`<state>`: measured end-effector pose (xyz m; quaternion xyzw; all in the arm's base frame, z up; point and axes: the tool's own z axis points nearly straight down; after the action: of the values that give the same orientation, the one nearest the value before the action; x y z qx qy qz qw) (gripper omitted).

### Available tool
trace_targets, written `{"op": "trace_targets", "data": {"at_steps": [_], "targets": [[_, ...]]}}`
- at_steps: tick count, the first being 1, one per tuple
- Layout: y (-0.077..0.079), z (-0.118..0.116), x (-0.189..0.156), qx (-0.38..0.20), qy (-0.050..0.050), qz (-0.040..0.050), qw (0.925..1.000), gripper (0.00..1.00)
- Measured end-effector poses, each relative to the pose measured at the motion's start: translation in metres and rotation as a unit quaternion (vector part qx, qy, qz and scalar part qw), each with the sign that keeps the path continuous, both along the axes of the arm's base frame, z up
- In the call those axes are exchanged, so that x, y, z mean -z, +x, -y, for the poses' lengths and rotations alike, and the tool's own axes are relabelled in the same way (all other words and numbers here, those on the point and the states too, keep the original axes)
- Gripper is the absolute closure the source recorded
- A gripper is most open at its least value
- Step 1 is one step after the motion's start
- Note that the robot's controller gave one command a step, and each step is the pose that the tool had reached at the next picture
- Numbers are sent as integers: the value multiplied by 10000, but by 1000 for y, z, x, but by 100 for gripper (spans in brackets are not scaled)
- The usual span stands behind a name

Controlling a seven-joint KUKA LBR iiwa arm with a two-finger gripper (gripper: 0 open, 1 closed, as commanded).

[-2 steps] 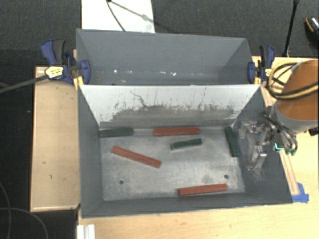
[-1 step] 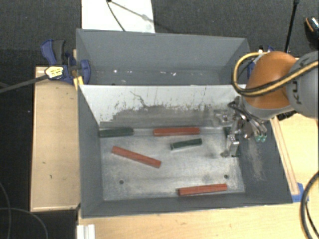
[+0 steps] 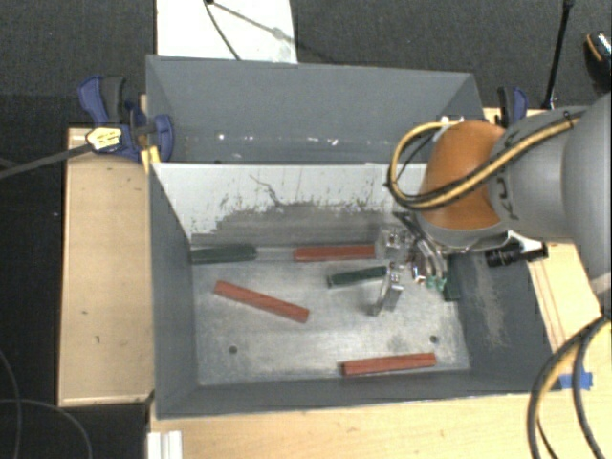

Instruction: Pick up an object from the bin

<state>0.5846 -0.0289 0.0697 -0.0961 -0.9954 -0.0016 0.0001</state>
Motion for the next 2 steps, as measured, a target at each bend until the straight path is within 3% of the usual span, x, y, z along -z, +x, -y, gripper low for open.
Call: {"op": "trace_targets", "data": {"at_steps": [1, 2], "targets": [[5, -30, -1, -214, -10, 26, 9998, 0], [5, -20, -1, 21, -12, 29, 10000, 0]]}}
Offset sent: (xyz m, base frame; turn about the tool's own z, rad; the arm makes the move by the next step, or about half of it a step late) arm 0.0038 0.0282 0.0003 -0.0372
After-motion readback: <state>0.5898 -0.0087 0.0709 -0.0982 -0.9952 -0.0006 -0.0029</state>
